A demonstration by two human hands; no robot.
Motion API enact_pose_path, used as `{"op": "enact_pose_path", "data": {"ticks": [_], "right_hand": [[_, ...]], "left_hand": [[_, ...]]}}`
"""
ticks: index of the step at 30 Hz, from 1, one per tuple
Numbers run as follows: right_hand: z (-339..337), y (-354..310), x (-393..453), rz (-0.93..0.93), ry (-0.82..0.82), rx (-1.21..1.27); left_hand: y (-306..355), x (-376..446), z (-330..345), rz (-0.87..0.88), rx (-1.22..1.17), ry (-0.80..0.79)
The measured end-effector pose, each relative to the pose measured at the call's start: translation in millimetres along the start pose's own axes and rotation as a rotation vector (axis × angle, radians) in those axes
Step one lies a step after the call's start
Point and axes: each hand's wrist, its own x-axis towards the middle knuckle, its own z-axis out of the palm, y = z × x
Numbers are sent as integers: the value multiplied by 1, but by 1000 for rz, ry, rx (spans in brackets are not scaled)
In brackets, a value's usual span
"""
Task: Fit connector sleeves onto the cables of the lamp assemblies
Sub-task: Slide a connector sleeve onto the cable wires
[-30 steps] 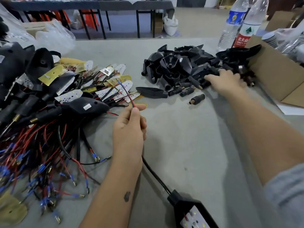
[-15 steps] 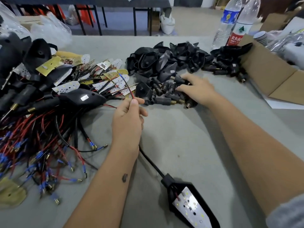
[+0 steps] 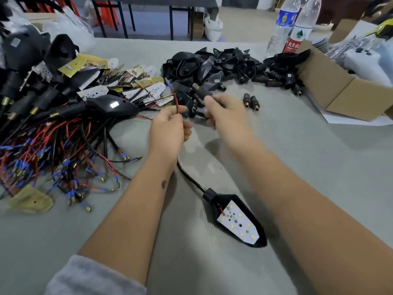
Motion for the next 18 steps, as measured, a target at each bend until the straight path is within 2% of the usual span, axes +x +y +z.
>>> {"op": "enact_pose_path", "data": {"ticks": [2,3,7,12,18], "right_hand": [[15,1,-18,106,-26,262],[17,3,-22,123,-25,302],[13,7,-27,106,-19,363],[0,9,-25,175,-18,523],[-3,9,-20,212,-66,630]], "left_hand": [[0,0,-2,-2,29,4],[-1,0,-3,10,71,11],[0,-2,-8,26,68,4],[2,-6,-6,64,70,-27],[-7,-1,-4,111,202,-55]]}}
